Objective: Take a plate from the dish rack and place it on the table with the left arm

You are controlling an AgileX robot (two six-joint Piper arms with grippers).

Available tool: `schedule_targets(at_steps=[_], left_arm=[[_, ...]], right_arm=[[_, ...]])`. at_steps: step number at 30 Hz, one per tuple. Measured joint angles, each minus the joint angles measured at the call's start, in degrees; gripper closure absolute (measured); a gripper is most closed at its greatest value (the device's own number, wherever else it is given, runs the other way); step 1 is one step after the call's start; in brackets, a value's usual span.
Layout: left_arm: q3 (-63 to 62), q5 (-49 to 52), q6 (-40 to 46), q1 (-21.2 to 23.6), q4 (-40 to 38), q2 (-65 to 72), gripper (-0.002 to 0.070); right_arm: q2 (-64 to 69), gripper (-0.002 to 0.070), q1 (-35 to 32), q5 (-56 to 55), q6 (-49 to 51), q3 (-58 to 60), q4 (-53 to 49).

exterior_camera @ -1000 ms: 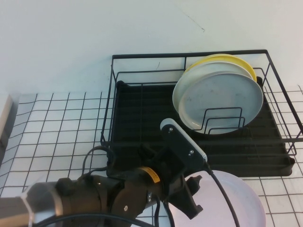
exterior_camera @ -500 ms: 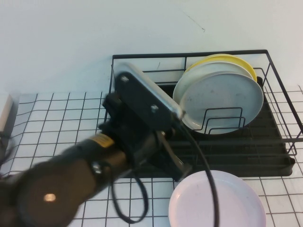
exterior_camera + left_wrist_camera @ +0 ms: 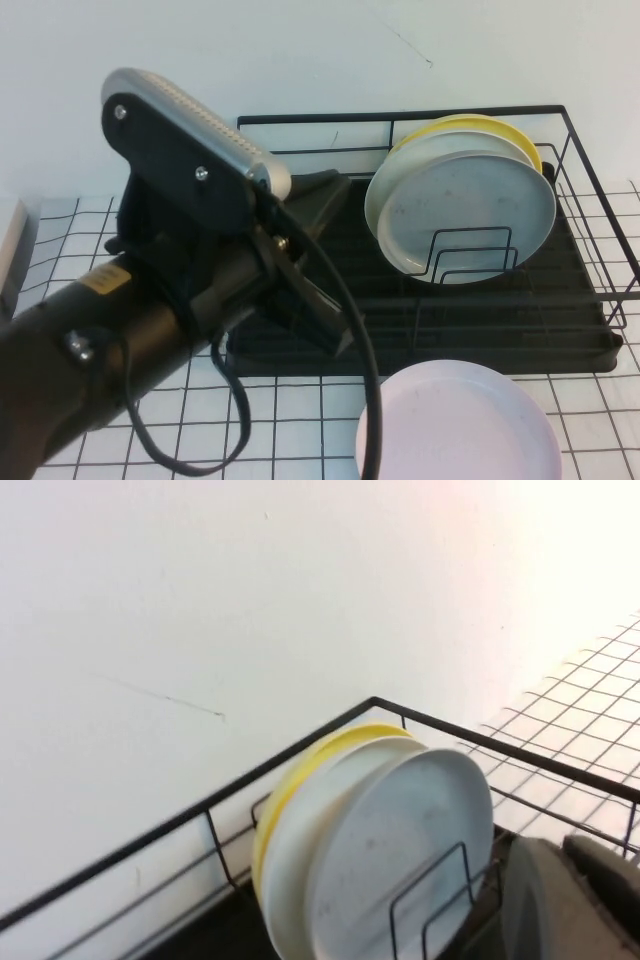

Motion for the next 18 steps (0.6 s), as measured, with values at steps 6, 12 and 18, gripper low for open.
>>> schedule_targets(at_steps=[6,12,18], left_arm=[[0.11,-0.66,0.16,0.00,-2.55,0.70,0.0676],[0.73,-3.58,-6.65,3.25,-17.59,-7.48,0.0677],[5.60,-1.28,-6.65,14.17,-21.73,-19.74,0.0677]], right_arm=[[0.00,0.0678,0.00,0.00,0.00,0.00,0.00],[0.00,0.0678,0.02,0.00,0.00,0.00,0.00],[0.00,0.0678,0.02,0.00,0.00,0.00,0.00]])
